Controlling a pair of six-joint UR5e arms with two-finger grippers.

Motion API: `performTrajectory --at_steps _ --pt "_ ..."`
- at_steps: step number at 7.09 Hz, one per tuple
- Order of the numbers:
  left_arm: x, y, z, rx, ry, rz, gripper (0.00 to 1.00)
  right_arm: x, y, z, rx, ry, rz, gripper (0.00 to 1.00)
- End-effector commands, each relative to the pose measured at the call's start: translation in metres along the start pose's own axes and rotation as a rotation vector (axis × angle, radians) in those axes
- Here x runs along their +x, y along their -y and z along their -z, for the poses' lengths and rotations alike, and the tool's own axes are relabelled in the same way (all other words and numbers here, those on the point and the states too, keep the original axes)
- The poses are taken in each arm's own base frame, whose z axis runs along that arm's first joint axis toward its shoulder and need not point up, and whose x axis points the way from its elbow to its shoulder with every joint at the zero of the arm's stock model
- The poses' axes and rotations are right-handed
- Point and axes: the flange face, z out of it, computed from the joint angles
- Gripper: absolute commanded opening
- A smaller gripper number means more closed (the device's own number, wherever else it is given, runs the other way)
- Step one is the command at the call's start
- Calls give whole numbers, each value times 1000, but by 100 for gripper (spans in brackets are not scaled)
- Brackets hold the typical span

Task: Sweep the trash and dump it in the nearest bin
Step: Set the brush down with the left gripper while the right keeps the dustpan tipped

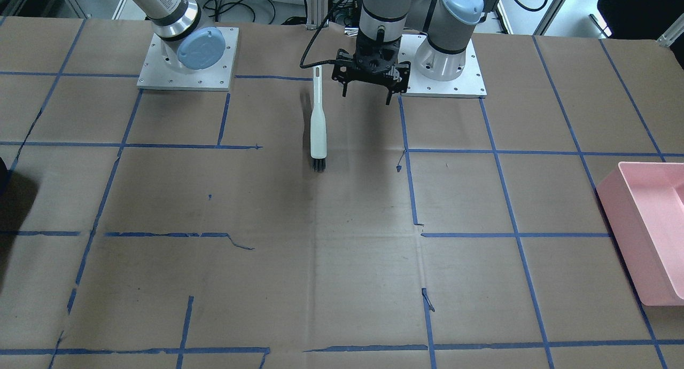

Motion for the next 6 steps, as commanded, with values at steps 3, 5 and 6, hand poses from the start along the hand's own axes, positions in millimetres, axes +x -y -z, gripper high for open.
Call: performTrajectory --at_steps 3,5,6 --pt "-79 42 71 -36 4 69 99 20 17 17 -37 -65 55 2" --pt "-82 39 114 -75 -1 70 99 28 20 29 -38 -91 69 2" --pt "-98 37 120 -104 -7 68 99 37 26 39 -40 -111 80 2"
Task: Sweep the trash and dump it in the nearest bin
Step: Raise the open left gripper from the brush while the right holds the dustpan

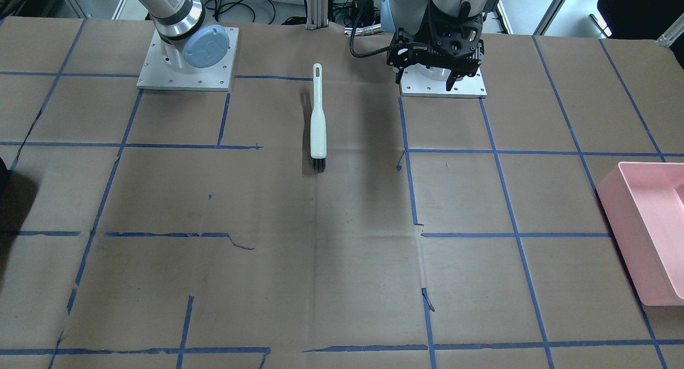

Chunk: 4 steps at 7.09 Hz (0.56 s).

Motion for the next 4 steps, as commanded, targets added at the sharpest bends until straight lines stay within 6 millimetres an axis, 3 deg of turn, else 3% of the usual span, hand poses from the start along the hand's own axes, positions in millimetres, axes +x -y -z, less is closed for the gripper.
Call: performTrajectory --at_steps 1,3,4 --pt "-24 8 2 -51 -11 26 100 26 16 21 3 -46 31 2" --pt "-27 9 -4 -64 14 22 100 47 27 45 3 -95 41 2" --pt "-38 7 4 -49 129 31 100 64 38 61 7 -129 56 2"
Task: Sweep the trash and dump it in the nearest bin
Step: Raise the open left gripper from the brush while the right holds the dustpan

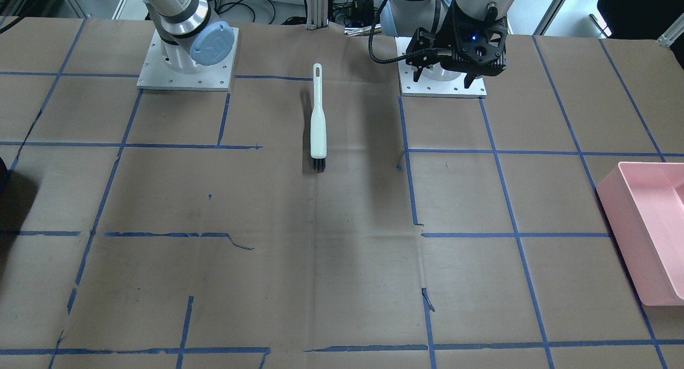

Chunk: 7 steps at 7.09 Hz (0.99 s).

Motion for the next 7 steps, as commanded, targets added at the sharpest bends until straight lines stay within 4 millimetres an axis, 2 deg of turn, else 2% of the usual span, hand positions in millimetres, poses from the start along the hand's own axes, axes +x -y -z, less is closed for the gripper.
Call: performTrajectory --at_steps 1,3,4,5,6,7 --pt "-12 6 6 57 108 7 100 37 22 31 7 -71 24 2" --pt "-10 9 2 68 99 5 100 67 44 66 27 -128 -29 0" --pt "-8 8 -3 60 81 6 99 83 69 81 57 -156 -54 0" --pt "1 0 -7 66 -2 1 99 90 90 103 85 -179 -118 0" --pt "0 -2 -11 65 5 -11 99 95 118 132 119 -205 -158 0" --pt "0 4 -9 104 12 -55 99 95 142 161 163 -217 -215 0"
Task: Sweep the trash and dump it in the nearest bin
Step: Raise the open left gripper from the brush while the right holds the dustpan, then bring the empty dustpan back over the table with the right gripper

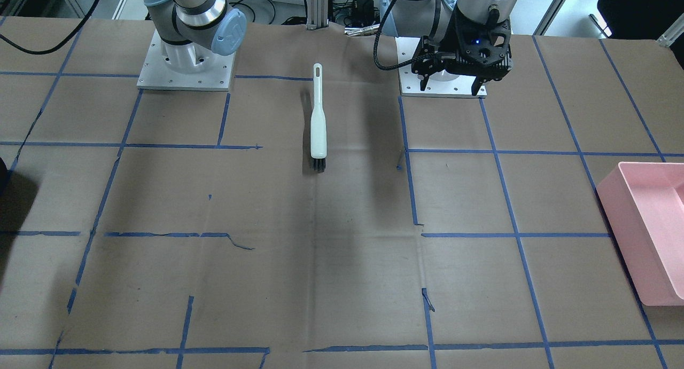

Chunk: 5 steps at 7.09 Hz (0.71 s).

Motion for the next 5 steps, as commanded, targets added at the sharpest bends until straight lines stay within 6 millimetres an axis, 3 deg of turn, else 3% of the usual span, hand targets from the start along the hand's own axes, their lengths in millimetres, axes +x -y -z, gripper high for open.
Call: performTrajectory --at_steps 1,5 --pt "0 4 -5 36 -2 -70 99 4 55 54 88 -14 -137 0" --pt "-7 2 -7 29 77 -50 99 38 148 152 338 -7 -406 0"
